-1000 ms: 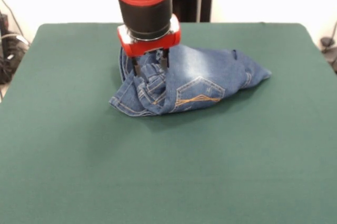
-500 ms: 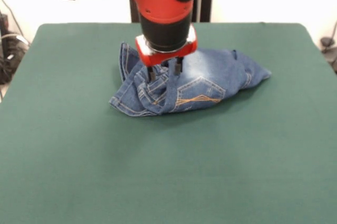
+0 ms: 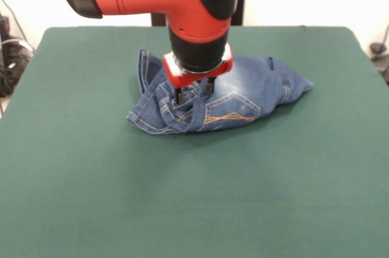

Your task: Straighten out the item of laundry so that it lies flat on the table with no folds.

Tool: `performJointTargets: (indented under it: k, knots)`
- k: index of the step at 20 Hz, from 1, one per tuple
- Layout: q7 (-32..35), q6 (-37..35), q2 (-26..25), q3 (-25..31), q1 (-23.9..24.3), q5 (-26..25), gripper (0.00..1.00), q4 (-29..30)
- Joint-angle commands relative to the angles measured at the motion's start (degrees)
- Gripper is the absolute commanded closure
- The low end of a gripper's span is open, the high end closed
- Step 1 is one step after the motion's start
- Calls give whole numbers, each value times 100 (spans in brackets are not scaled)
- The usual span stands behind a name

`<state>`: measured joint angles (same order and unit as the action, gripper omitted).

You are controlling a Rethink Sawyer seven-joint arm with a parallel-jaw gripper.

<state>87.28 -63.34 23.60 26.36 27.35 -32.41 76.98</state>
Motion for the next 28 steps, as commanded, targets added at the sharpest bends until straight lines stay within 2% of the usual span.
performJointTargets:
  k: [1,5,8,11,13,28]
  knots:
    - [-647,-487,106,-106,-219,-258,0,37]
    - [-725,-502,453,-135,-111,-210,0,391]
    - [-743,-677,487,-123,-167,-148,0,320]
    - [-795,-763,836,-140,-86,-39,0,643]
    - [-791,-810,891,-132,-91,-11,0,675]
    - [-762,-375,248,15,-33,-67,0,408]
